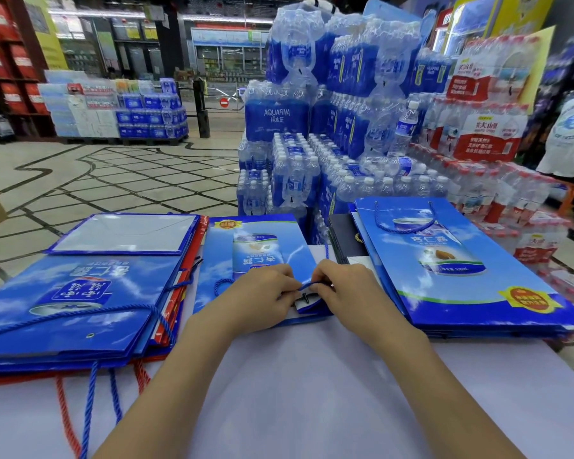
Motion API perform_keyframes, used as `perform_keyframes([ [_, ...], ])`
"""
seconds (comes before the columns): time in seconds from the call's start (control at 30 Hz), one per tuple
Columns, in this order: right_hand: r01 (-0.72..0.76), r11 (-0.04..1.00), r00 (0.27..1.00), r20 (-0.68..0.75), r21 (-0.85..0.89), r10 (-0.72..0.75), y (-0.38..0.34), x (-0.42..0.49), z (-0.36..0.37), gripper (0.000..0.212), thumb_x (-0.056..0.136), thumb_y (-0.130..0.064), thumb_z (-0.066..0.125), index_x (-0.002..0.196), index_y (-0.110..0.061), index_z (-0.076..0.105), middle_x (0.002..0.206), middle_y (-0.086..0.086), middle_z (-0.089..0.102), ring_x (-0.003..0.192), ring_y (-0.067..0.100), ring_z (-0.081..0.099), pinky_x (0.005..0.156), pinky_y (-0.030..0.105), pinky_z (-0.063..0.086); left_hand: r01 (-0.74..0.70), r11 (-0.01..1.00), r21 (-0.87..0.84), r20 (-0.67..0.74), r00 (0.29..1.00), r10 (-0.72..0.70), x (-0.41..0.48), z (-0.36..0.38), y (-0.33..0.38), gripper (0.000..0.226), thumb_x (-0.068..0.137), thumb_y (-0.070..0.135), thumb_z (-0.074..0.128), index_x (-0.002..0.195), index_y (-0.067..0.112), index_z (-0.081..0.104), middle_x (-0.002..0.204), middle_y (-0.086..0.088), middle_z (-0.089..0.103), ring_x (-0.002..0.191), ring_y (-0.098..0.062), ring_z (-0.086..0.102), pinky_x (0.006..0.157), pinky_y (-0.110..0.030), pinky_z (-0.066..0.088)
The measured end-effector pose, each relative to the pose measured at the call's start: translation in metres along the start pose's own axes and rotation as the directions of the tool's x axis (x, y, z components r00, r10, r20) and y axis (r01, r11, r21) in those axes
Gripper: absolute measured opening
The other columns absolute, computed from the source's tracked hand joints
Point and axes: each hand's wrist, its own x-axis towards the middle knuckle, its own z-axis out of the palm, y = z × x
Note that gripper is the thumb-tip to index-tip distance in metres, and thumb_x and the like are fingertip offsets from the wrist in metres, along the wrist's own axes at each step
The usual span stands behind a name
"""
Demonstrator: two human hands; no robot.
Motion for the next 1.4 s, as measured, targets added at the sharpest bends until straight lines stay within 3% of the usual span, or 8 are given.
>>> perform_keyframes([
  [0.23, -0.001, 0.986, 0.969, -0.243, -0.164, -0.04, -0.013, -0.001, -0.001, 0.018, 0.087, -0.035, 0.069, 0.082, -0.021, 0.058, 0.087, -0.004, 0.055, 0.079, 0.019, 0.05, 0.061, 0.031, 0.038, 0.054, 0.997, -0.055, -0.09, 0.994, -0.059, 0.002, 0.002, -0.003, 0.027, 0.101, 0.032, 0.044, 0.093, 0.015, 0.064, 0.09, 0.005, 0.053, 0.085, -0.014, 0.05, 0.078, -0.035, 0.044],
  [0.4, -0.136, 0.975, 0.991, -0.008, -0.175, 0.137, -0.015, -0.001, 0.007, 0.033, 0.093, -0.049, 0.053, 0.089, -0.025, 0.074, 0.083, -0.002, 0.067, 0.086, 0.023, 0.058, 0.067, 0.032, 0.044, 0.015, 0.998, -0.066, -0.076, 0.997, -0.02, 0.001, 0.006, -0.005, 0.026, 0.101, 0.032, 0.042, 0.095, 0.018, 0.064, 0.092, 0.006, 0.05, 0.084, -0.017, 0.052, 0.078, -0.041, 0.046],
  [0.63, -0.215, 0.974, 0.975, -0.067, -0.069, 0.211, -0.019, 0.0, 0.013, 0.024, 0.09, -0.034, 0.057, 0.08, -0.019, 0.073, 0.077, 0.002, 0.068, 0.075, 0.022, 0.052, 0.061, 0.03, 0.035, -0.035, 0.999, -0.035, -0.086, 0.996, 0.032, 0.004, 0.007, -0.005, 0.023, 0.102, 0.029, 0.041, 0.102, 0.02, 0.063, 0.093, 0.007, 0.049, 0.086, -0.016, 0.049, 0.079, -0.037, 0.044],
  [0.8, -0.249, 0.968, 0.968, 0.002, -0.008, 0.249, -0.02, 0.002, 0.012, 0.016, 0.08, -0.031, 0.065, 0.073, -0.018, 0.073, 0.077, 0.003, 0.07, 0.079, 0.022, 0.059, 0.068, 0.031, 0.049, 0.073, 0.997, 0.028, -0.01, 0.997, -0.073, 0.004, 0.008, -0.001, 0.024, 0.103, 0.028, 0.037, 0.096, 0.015, 0.056, 0.096, -0.001, 0.057, 0.091, -0.02, 0.052, 0.08, -0.038, 0.044],
  [0.93, -0.169, 0.983, 0.984, 0.047, -0.067, 0.173, -0.019, 0.001, 0.012, 0.013, 0.082, -0.03, 0.061, 0.079, -0.02, 0.068, 0.083, 0.0, 0.07, 0.084, 0.022, 0.06, 0.071, 0.03, 0.047, 0.107, 0.994, -0.035, -0.032, 0.994, -0.108, 0.002, 0.006, -0.005, 0.021, 0.101, 0.027, 0.039, 0.096, 0.019, 0.057, 0.096, 0.0, 0.061, 0.089, -0.021, 0.054, 0.08, -0.043, 0.047],
  [1.13, 0.07, 0.951, 0.986, -0.126, -0.3, -0.112, -0.016, 0.0, 0.006, 0.011, 0.09, -0.031, 0.064, 0.088, -0.022, 0.069, 0.087, -0.001, 0.058, 0.083, 0.023, 0.056, 0.063, 0.035, 0.044, 0.088, 0.977, -0.196, -0.041, 0.994, -0.097, 0.0, 0.003, -0.004, 0.019, 0.101, 0.029, 0.044, 0.106, 0.025, 0.062, 0.101, 0.008, 0.063, 0.093, -0.012, 0.055, 0.086, -0.033, 0.046],
  [1.23, 0.081, 0.963, 0.97, -0.201, -0.258, -0.135, -0.015, 0.0, 0.008, 0.02, 0.072, -0.021, 0.082, 0.072, -0.019, 0.063, 0.078, -0.001, 0.057, 0.075, 0.025, 0.055, 0.063, 0.039, 0.046, 0.102, 0.967, -0.235, -0.031, 0.993, -0.113, -0.001, 0.002, -0.004, 0.017, 0.1, 0.032, 0.048, 0.106, 0.027, 0.063, 0.099, 0.012, 0.063, 0.087, -0.007, 0.053, 0.083, -0.027, 0.045],
  [1.4, 0.072, 0.991, 0.995, -0.064, -0.112, -0.079, -0.006, 0.0, 0.004, 0.011, 0.093, -0.029, 0.063, 0.099, -0.02, 0.061, 0.096, -0.004, 0.069, 0.089, 0.023, 0.059, 0.08, 0.032, 0.039, 0.1, 0.942, -0.319, -0.003, 0.994, -0.107, -0.002, 0.003, -0.007, 0.012, 0.096, 0.033, 0.054, 0.102, 0.03, 0.063, 0.097, 0.017, 0.063, 0.087, -0.003, 0.055, 0.076, -0.019, 0.044],
])
